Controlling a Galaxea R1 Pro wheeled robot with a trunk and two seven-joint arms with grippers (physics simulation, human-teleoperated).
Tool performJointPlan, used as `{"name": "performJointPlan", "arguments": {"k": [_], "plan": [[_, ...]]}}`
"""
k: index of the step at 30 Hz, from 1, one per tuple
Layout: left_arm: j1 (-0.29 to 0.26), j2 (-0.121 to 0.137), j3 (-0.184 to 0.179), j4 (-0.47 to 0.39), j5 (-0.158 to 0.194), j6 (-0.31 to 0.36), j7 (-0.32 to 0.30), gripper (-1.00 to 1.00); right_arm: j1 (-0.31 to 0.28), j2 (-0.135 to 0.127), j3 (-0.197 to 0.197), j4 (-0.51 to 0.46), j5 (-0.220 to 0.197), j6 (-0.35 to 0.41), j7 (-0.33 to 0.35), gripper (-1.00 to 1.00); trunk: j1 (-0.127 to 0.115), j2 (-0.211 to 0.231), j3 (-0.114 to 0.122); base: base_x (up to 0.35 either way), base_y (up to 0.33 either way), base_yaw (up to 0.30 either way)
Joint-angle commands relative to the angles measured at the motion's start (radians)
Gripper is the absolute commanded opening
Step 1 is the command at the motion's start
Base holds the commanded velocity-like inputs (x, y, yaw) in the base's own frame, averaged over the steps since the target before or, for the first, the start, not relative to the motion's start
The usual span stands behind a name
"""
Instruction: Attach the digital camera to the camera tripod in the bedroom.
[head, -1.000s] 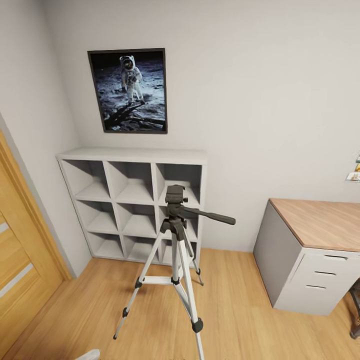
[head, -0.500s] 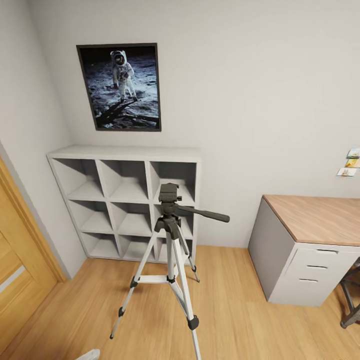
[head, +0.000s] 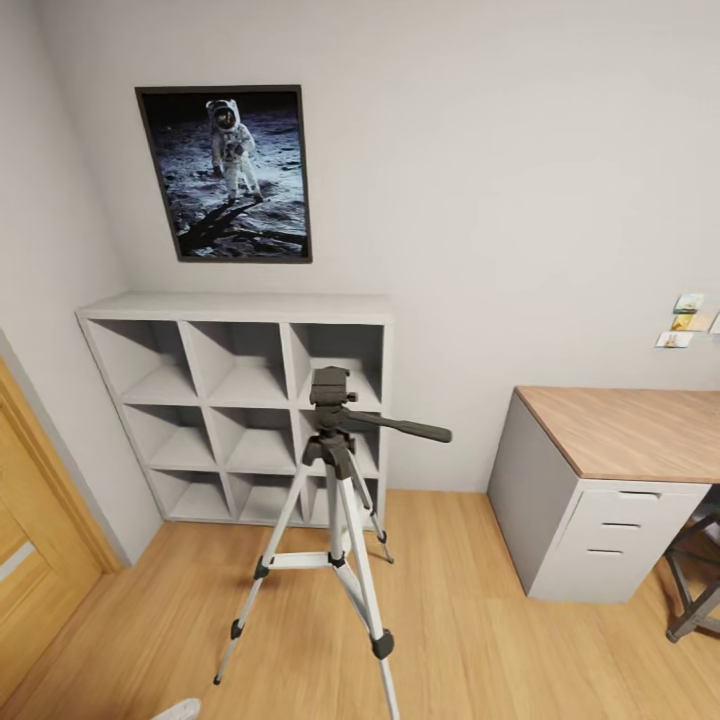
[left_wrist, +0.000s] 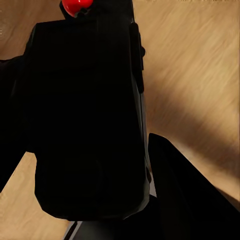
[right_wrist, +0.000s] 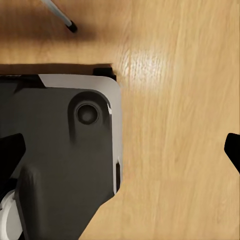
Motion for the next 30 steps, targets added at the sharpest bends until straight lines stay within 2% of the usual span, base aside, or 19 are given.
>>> {"name": "performJointPlan", "arguments": {"k": [1,10,21,30], "plan": [[-0.001,0.0,-0.009,-0.001,0.001,0.004,0.005,-1.0,-0.001,-0.001,-0.008,0.001,0.008,0.002,0.002,1.0,0.001,-0.002,-0.002,0.0,0.234,-0.009],[-0.001,0.0,-0.01,-0.001,-0.004,0.004,0.005,-1.0,-0.001,-0.001,-0.008,0.001,0.008,0.001,0.001,1.0,0.001,-0.002,-0.002,0.0,0.231,-0.003],[-0.001,0.0,-0.01,-0.001,-0.005,0.004,0.005,-1.0,-0.001,0.0,-0.007,0.001,0.009,-0.004,0.002,1.0,0.001,-0.002,-0.003,0.0,0.025,0.0],[-0.002,0.0,-0.009,-0.001,-0.005,0.004,0.005,-1.0,-0.001,-0.003,-0.007,0.001,0.009,-0.007,0.002,1.0,0.001,-0.002,-0.015,0.0,0.0,0.0]]}}
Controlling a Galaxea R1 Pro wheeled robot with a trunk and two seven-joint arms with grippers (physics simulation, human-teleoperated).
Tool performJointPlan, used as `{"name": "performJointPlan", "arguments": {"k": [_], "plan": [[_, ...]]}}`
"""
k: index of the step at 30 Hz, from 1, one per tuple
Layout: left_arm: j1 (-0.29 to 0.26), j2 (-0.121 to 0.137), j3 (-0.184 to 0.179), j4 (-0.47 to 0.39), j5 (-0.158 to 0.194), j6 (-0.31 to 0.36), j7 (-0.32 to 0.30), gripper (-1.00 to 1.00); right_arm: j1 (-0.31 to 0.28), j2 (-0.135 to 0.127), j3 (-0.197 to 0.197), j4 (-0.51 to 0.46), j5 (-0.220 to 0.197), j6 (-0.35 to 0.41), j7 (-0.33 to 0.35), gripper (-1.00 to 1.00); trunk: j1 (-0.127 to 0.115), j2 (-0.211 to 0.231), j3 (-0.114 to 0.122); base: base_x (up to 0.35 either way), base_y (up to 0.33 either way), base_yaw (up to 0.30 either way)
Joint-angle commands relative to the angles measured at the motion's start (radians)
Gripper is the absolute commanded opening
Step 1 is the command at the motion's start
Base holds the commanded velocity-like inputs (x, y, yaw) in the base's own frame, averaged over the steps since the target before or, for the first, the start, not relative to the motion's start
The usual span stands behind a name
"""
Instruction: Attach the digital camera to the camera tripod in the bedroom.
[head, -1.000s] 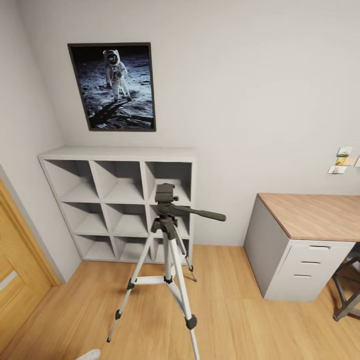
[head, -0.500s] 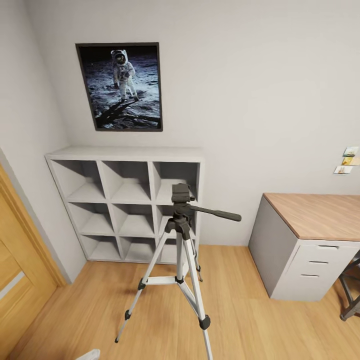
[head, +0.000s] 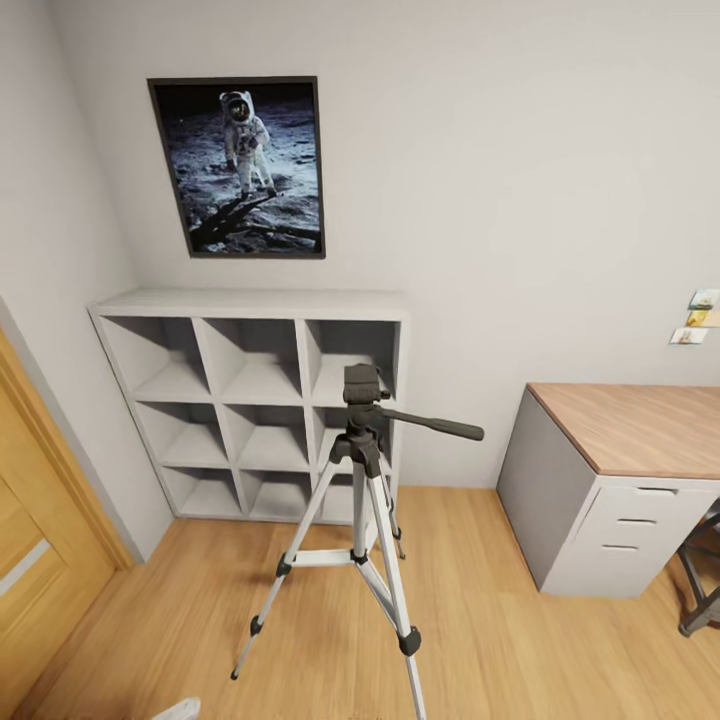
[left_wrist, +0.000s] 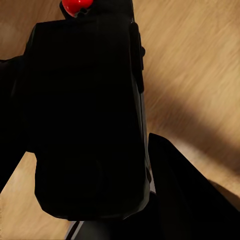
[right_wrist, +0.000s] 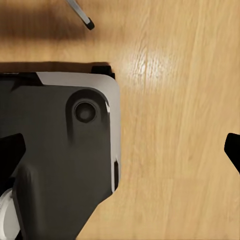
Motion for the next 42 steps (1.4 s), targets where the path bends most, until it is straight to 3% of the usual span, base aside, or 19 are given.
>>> {"name": "performJointPlan", "arguments": {"k": [1,42], "plan": [[-0.001,0.0,-0.009,-0.001,0.003,0.004,0.006,-1.0,-0.001,-0.001,-0.008,0.002,0.008,0.001,0.002,1.0,0.001,-0.002,-0.004,0.0,0.0,0.0],[0.022,-0.008,-0.008,0.004,0.001,0.001,0.002,-1.0,-0.001,-0.003,-0.008,0.002,0.008,0.003,0.002,1.0,0.001,-0.002,-0.07,0.0,0.0,0.0]]}}
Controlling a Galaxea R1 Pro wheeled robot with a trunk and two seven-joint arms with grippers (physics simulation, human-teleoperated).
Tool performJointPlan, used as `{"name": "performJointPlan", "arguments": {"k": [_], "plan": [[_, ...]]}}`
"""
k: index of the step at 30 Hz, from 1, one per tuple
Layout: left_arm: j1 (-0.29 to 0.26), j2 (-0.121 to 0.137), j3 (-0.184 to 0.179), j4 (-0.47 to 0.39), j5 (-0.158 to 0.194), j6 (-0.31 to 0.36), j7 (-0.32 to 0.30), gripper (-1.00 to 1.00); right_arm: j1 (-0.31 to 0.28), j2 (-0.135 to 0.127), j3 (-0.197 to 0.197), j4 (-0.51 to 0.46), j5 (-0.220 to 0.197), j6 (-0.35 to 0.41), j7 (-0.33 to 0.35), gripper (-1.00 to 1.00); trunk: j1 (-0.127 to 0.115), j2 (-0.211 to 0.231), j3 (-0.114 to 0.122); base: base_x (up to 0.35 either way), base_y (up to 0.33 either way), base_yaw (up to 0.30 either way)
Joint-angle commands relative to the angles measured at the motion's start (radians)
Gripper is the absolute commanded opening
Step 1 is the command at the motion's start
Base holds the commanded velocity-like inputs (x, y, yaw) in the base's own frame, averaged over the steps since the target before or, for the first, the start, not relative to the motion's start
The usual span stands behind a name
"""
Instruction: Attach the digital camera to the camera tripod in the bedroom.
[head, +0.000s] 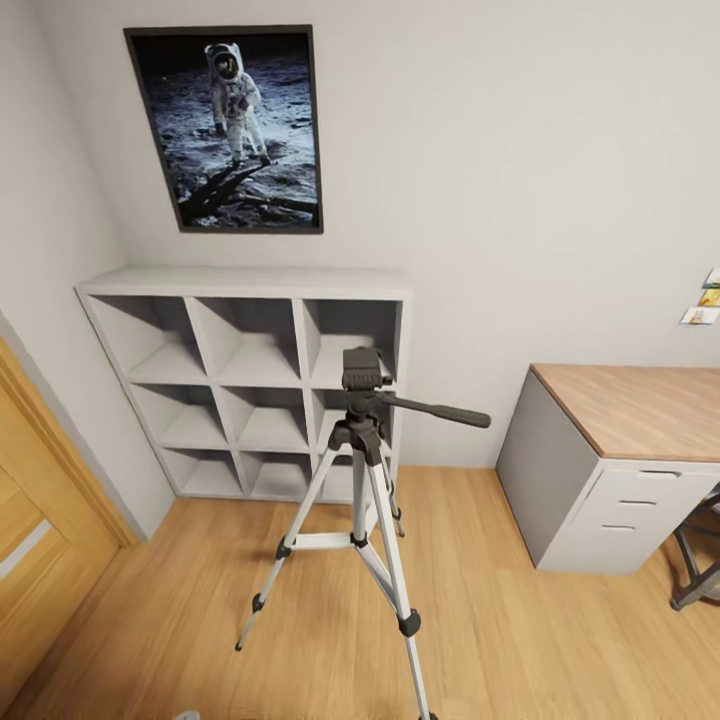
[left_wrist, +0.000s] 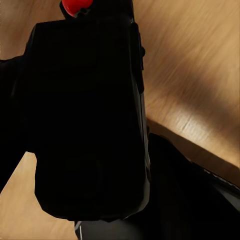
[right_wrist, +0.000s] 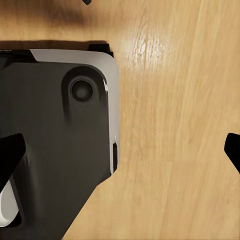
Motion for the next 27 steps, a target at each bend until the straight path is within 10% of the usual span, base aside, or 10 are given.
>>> {"name": "performJointPlan", "arguments": {"k": [1,27], "plan": [[-0.001,0.0,-0.009,-0.001,0.003,0.004,0.005,-1.0,-0.001,-0.001,-0.009,0.002,0.008,0.001,0.002,1.0,0.001,-0.002,-0.004,0.0,0.0,0.0],[-0.001,0.001,-0.009,-0.004,0.003,0.005,-0.006,-1.0,-0.001,-0.002,-0.009,0.002,0.008,0.001,0.002,1.0,0.001,-0.002,-0.043,0.0,0.0,0.0]]}}
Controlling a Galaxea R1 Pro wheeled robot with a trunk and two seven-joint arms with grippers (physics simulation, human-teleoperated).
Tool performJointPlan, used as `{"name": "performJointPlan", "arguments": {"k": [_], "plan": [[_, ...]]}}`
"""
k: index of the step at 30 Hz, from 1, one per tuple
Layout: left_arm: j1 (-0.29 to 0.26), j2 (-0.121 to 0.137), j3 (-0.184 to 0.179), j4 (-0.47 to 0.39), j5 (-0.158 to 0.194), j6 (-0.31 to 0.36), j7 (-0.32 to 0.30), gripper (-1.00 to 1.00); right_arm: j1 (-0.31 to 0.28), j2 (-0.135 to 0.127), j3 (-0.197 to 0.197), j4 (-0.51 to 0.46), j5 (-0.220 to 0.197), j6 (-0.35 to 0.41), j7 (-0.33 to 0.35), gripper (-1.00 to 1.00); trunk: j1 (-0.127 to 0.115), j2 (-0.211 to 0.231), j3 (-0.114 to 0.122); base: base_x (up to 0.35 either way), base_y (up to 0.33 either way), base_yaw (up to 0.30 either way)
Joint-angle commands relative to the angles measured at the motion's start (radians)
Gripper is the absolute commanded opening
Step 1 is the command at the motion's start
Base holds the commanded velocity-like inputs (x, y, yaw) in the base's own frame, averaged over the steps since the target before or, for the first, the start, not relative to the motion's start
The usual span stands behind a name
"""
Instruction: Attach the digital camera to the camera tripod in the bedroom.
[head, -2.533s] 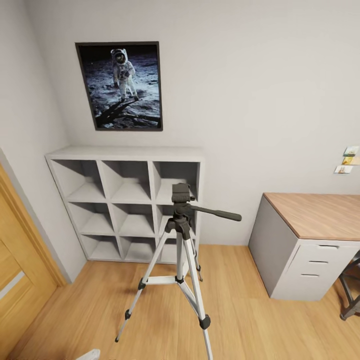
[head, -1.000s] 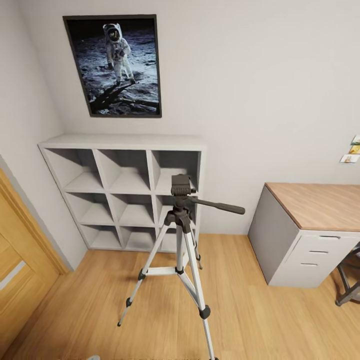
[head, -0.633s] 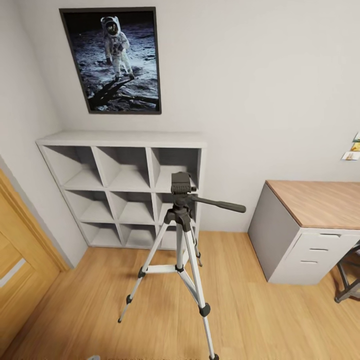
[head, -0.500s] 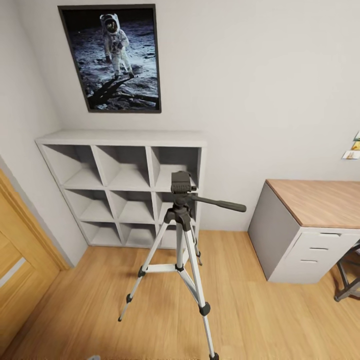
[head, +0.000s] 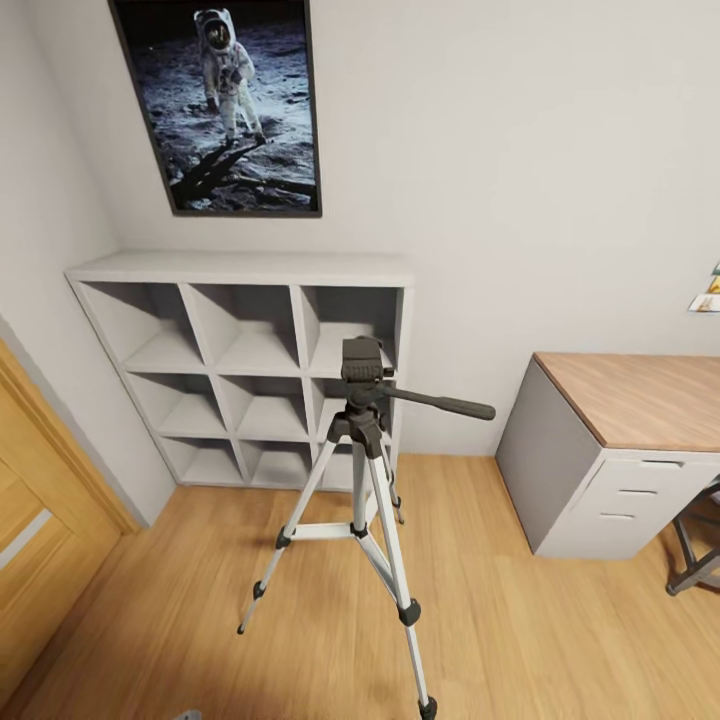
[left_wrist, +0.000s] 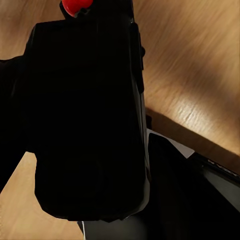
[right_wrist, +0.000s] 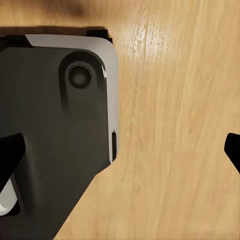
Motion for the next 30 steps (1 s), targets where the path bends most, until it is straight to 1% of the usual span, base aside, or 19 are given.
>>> {"name": "performJointPlan", "arguments": {"k": [1,13,19,24,26,27,28,29,30], "plan": [[-0.001,0.0,-0.009,-0.001,0.003,0.004,0.006,-1.0,-0.001,-0.001,-0.008,0.002,0.008,0.001,0.002,1.0,0.001,-0.002,-0.002,0.0,0.0,0.0],[-0.001,0.0,-0.009,-0.001,0.005,0.003,0.006,-1.0,-0.002,0.0,-0.008,0.002,0.009,0.005,0.007,1.0,0.001,-0.002,-0.003,0.0,0.0,0.0],[-0.001,0.002,-0.007,-0.001,0.013,0.004,0.006,-1.0,-0.001,-0.004,-0.009,0.001,0.01,0.007,0.001,1.0,0.001,-0.002,-0.003,0.0,0.0,0.0],[-0.001,0.004,-0.004,-0.003,0.012,0.006,0.007,-1.0,-0.002,-0.006,-0.009,-0.014,0.017,0.009,0.015,1.0,0.001,-0.002,-0.003,0.0,0.0,0.0],[-0.001,0.005,-0.003,-0.004,0.011,0.006,0.008,-1.0,-0.008,-0.004,-0.009,-0.04,0.019,0.01,0.027,1.0,0.001,-0.002,-0.003,0.0,0.0,0.0],[-0.001,0.005,-0.003,-0.004,0.011,0.005,0.008,-1.0,-0.012,0.001,-0.006,-0.084,0.021,0.015,0.035,1.0,0.001,-0.002,-0.003,0.0,0.0,0.0],[-0.001,0.005,-0.004,-0.004,0.01,0.004,0.008,-1.0,-0.014,0.009,-0.001,-0.15,0.02,0.034,0.044,1.0,0.001,-0.002,-0.003,0.0,0.0,0.0],[-0.001,0.005,-0.007,-0.004,0.009,0.004,0.009,-1.0,-0.016,0.014,0.002,-0.19,0.02,0.051,0.049,1.0,0.001,-0.002,-0.003,0.0,0.0,0.0],[-0.001,0.005,-0.009,-0.004,0.009,0.004,0.009,-1.0,-0.018,0.026,0.009,-0.28,0.019,0.104,0.061,1.0,0.001,-0.002,-0.003,0.0,0.0,0.0]]}}
